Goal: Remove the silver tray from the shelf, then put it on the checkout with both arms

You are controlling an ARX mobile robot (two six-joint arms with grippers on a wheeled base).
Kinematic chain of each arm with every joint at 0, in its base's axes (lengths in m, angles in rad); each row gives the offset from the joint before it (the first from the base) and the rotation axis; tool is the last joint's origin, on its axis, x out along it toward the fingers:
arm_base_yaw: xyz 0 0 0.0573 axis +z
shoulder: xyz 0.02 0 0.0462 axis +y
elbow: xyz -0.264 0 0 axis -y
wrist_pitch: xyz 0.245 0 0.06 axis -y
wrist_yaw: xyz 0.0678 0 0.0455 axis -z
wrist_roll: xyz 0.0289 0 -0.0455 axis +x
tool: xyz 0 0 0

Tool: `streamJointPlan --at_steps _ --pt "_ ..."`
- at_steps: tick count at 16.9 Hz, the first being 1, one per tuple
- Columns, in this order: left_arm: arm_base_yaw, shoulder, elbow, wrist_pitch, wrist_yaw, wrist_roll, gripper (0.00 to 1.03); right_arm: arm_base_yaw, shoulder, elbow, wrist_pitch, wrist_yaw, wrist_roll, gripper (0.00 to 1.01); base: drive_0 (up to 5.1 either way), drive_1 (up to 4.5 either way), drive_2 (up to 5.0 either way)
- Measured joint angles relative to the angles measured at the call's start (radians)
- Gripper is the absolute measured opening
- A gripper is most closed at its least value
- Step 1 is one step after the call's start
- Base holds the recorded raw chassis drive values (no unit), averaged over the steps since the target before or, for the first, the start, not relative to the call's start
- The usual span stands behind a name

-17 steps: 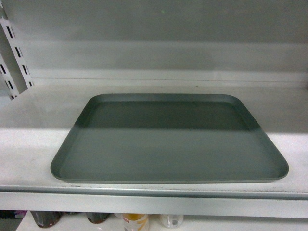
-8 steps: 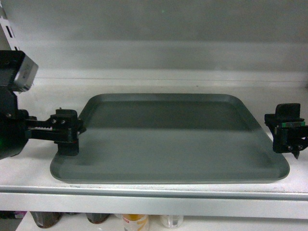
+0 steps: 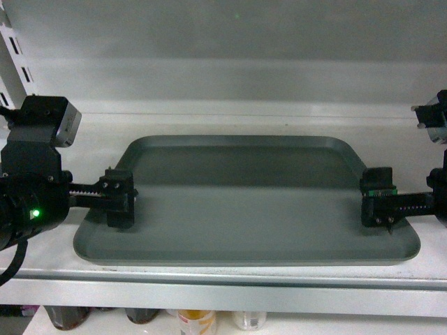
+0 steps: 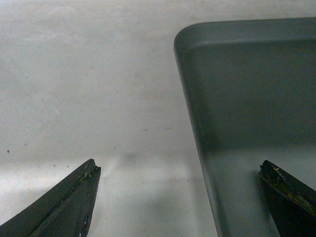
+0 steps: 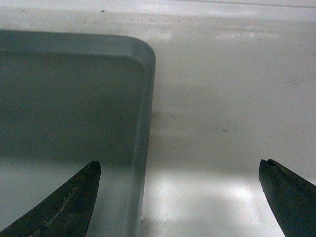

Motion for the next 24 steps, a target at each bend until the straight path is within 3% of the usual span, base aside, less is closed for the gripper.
streamJointPlan --at_steps 5,9,16,22,24 --pt "0.005 0.057 0.089 -0.043 -0.002 -0.025 0.98 0.013 0.071 0.117 -0.074 0.021 0.032 0.98 0.0 0.0 0.0" --pt "0.004 0.08 0.143 -0.089 -0.003 -0.027 0.98 0.019 0.126 0.207 -0.161 0.026 0.086 0.98 0.0 0.0 0.0" --pt "-0.008 0.101 0.156 -0.091 -0.028 -0.023 0.96 0.027 0.16 0.248 -0.17 0.051 0.1 0.98 0.0 0.0 0.0" --pt "-0.028 0.109 0.151 -0.068 -0.008 -0.018 0.46 0.047 0.162 0.237 -0.142 0.051 0.085 0.51 0.0 0.0 0.0" --pt "-0.032 0.109 0.148 -0.064 -0.009 -0.017 0.27 0.052 0.162 0.23 -0.133 0.047 0.079 0.31 0.0 0.0 0.0"
